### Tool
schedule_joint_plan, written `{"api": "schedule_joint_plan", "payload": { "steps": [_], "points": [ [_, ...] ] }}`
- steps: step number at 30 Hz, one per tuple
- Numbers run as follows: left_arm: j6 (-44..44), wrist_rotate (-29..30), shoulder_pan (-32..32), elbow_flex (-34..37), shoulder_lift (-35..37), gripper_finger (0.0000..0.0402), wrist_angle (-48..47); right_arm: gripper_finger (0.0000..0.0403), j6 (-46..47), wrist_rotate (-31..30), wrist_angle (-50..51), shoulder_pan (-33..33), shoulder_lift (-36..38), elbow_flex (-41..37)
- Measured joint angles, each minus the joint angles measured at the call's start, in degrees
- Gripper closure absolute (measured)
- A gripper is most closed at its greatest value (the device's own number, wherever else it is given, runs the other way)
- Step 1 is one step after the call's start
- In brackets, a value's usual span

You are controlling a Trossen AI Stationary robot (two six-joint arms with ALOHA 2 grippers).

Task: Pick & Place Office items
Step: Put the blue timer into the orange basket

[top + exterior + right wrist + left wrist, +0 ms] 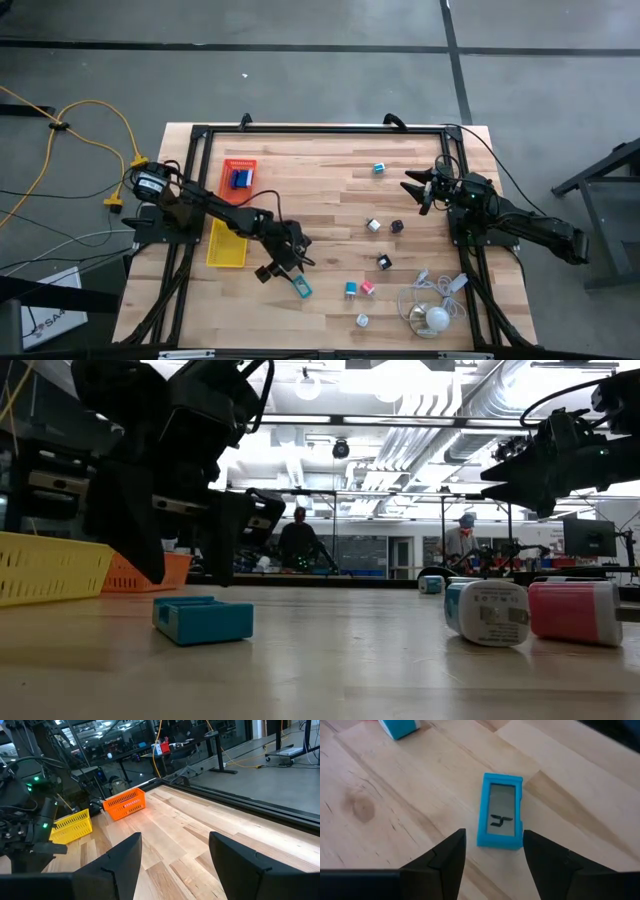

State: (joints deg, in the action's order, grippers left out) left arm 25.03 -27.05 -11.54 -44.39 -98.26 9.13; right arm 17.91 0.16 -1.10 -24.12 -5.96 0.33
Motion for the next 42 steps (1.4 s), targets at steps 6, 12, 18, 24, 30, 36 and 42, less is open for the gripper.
{"api": "schedule_joint_plan", "payload": {
  "steps": [6,12,18,24,30,36,42],
  "points": [
    [-0.38,0.78,-1.12,0.17,0.02,0.0210,-0.07,0.0184,0.00,0.00,0.00,0.00,0.00,0.01],
    [-1.17,2.06,-1.27,0.17,0.01,0.0209,-0.09,0.0184,0.00,0.00,0.00,0.00,0.00,0.01],
    [-2.61,2.33,-1.23,0.17,0.01,0.0209,0.11,0.0184,0.01,0.00,0.02,0.00,0.00,0.01],
    [-6.04,2.13,-1.23,0.17,0.02,0.0209,0.35,0.0184,0.00,-0.02,0.02,0.00,0.00,-0.01],
    [-4.66,2.17,-1.23,0.17,0.02,0.0209,-0.01,0.0184,0.00,0.00,0.02,0.00,0.00,-0.01],
    [-5.41,2.19,-0.64,0.17,0.02,0.0189,-0.13,0.0184,0.00,-0.01,0.02,0.00,0.00,0.01],
    [-4.72,2.34,-0.61,0.17,0.02,0.0152,-0.11,0.0184,0.00,0.00,0.02,0.00,0.00,0.01]
  ]
}}
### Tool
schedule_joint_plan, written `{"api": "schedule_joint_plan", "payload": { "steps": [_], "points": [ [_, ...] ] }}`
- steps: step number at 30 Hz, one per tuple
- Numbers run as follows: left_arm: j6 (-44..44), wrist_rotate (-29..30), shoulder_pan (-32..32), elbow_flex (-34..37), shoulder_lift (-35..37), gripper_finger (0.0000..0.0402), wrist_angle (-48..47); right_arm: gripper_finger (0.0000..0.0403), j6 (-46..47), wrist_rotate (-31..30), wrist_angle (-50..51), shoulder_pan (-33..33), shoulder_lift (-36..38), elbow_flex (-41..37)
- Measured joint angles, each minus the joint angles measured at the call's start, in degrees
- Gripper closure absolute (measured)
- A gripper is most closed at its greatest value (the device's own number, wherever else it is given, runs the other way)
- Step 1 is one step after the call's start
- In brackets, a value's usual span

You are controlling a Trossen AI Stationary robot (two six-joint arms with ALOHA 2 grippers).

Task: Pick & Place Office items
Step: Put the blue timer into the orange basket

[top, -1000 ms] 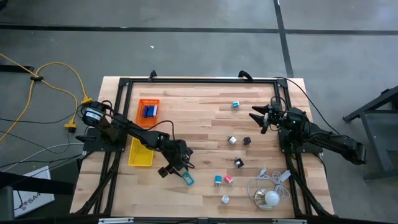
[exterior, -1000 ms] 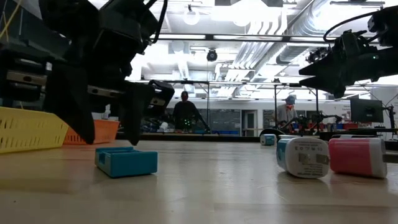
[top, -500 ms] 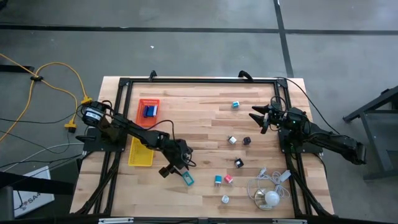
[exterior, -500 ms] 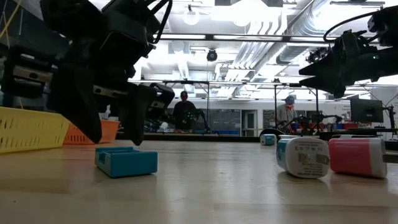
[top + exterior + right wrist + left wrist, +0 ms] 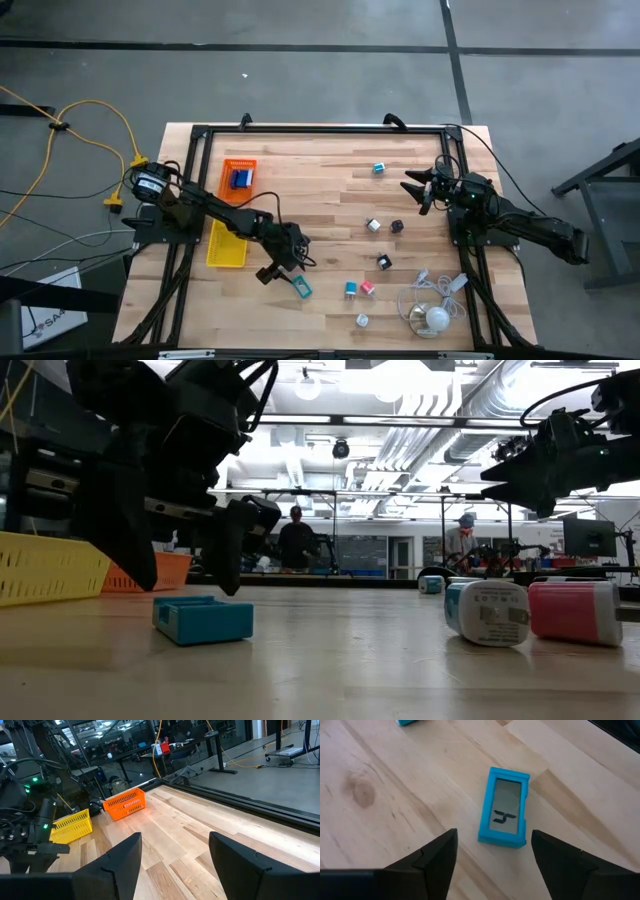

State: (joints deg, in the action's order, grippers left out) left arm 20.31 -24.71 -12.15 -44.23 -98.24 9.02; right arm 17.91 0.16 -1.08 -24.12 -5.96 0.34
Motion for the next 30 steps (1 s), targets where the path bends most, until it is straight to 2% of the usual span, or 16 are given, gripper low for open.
{"api": "schedule_joint_plan", "payload": {
  "steps": [4,16,23,30],
  "points": [
    [0.86,0.14,-0.76,0.00,0.00,0.0148,0.03,0.0184,0.00,0.00,0.00,0.00,0.00,-0.02],
    [3.65,5.66,-3.46,0.11,-0.07,0.0148,0.33,0.0184,0.00,0.00,0.00,0.00,0.00,-0.01],
    [1.65,2.36,-3.49,0.14,-3.92,0.0148,3.98,0.0184,0.00,0.00,0.00,0.00,0.02,0.00],
    [1.21,2.36,-3.27,0.15,-3.91,0.0148,3.98,0.0184,0.00,-0.02,-0.14,0.00,0.02,-0.01]
  ]
}}
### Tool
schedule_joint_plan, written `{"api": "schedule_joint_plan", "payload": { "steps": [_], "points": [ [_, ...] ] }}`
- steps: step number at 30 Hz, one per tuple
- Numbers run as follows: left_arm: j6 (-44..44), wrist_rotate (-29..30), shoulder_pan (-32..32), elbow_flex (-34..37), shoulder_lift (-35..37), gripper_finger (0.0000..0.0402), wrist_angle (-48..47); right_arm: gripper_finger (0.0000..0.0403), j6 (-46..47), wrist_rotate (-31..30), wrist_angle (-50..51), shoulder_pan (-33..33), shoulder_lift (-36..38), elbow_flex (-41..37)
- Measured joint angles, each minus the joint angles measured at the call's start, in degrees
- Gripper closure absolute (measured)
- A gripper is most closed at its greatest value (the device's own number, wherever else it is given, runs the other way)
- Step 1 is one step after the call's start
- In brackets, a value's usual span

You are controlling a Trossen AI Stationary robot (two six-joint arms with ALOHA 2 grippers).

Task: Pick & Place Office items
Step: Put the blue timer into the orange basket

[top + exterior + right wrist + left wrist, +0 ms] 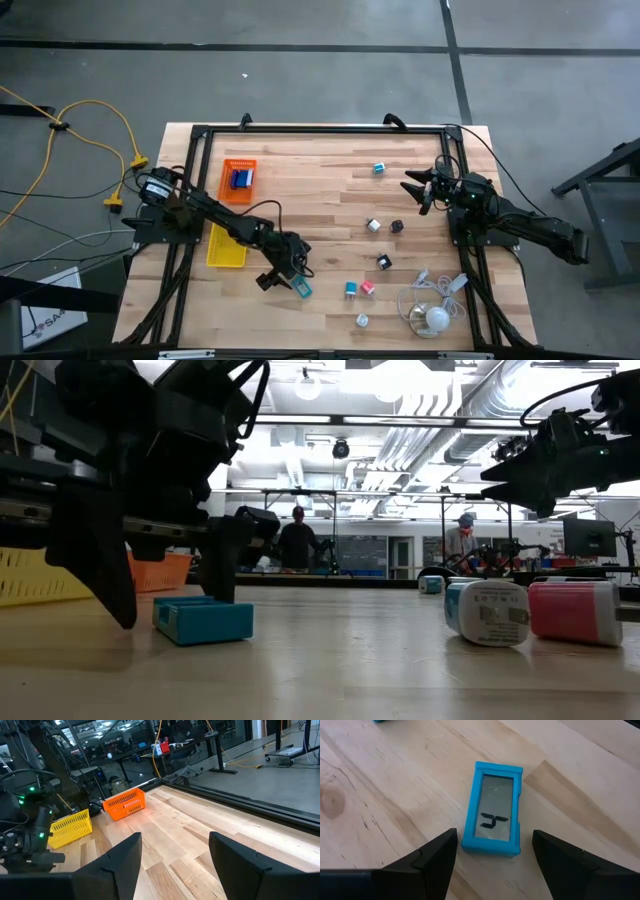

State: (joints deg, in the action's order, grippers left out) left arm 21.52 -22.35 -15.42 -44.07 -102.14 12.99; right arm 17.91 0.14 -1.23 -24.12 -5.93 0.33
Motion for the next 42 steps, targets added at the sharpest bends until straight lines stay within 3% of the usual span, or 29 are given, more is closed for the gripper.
{"api": "schedule_joint_plan", "payload": {
  "steps": [6,19,33,42],
  "points": [
    [-0.06,0.18,0.00,0.00,-0.01,0.0160,0.04,0.0184,0.00,-0.02,-0.07,0.00,0.00,0.01],
    [-0.14,0.35,0.07,0.00,-0.03,0.0244,0.07,0.0184,0.00,-0.02,-0.16,0.00,0.00,0.01],
    [-1.59,0.14,0.47,0.04,0.29,0.0238,0.37,0.0184,0.02,0.00,-0.23,0.00,0.00,-0.01],
    [-3.18,1.12,4.13,0.07,6.00,0.0241,-0.48,0.0184,0.00,0.00,-0.25,0.00,0.00,0.01]
  ]
}}
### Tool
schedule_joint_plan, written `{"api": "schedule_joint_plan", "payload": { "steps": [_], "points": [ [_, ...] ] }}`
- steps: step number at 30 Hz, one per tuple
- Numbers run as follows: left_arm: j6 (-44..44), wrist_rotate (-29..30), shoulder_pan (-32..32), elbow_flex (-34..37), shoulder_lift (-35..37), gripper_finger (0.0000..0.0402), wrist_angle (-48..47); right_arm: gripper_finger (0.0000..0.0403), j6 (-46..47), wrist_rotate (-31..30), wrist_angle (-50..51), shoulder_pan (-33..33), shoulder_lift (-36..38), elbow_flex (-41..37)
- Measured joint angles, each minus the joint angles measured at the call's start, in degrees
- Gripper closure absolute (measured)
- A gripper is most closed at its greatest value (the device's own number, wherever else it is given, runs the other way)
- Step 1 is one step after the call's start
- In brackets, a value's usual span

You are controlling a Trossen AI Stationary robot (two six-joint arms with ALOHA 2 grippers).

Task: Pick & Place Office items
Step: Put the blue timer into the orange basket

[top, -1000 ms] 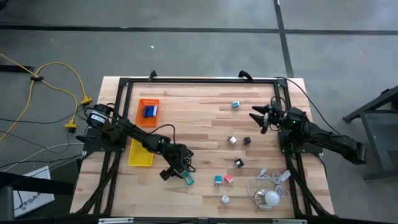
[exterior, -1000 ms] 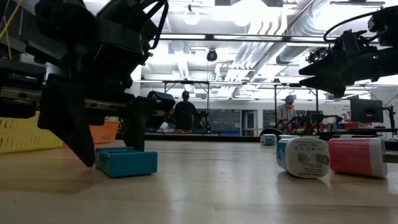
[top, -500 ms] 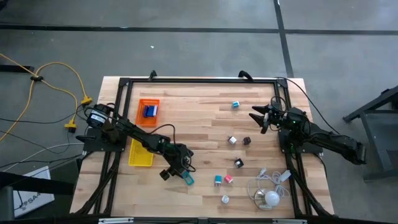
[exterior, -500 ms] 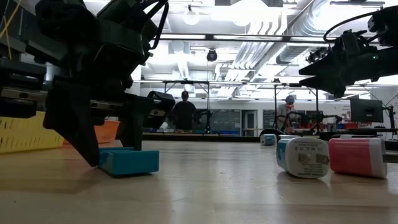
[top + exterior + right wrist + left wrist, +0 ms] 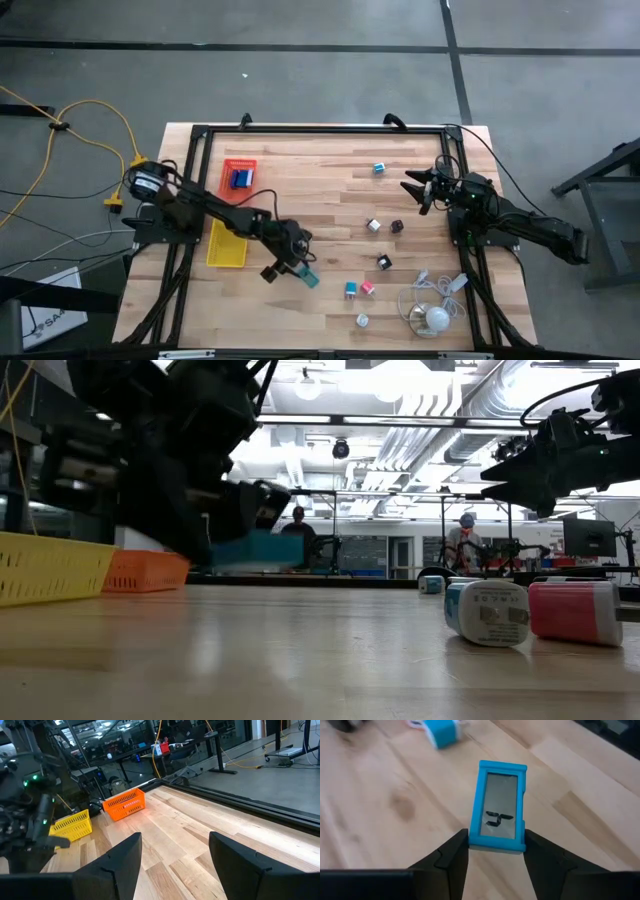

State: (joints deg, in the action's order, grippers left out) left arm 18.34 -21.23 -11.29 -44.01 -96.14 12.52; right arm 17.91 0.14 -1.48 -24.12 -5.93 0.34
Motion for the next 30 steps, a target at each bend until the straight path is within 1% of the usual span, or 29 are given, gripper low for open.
{"api": "schedule_joint_plan", "payload": {
  "steps": [6,15,22,25,30],
  "points": [
    [-1.22,2.33,4.51,0.00,5.51,0.0241,-6.91,0.0184,0.00,0.00,0.00,0.00,0.00,-0.02],
    [-1.28,5.12,13.93,-0.02,14.39,0.0241,-17.22,0.0184,0.01,0.00,0.00,0.00,0.00,-0.01],
    [-1.32,6.71,20.29,-0.02,19.93,0.0239,-27.67,0.0184,0.01,0.00,-0.02,0.00,0.00,-0.01],
    [-2.90,8.08,22.08,-0.02,21.73,0.0239,-31.08,0.0184,0.00,0.00,0.00,0.00,0.00,-0.02],
    [-6.84,8.35,24.78,-0.02,24.33,0.0239,-34.21,0.0184,0.00,0.01,0.00,0.00,0.00,0.00]
  ]
}}
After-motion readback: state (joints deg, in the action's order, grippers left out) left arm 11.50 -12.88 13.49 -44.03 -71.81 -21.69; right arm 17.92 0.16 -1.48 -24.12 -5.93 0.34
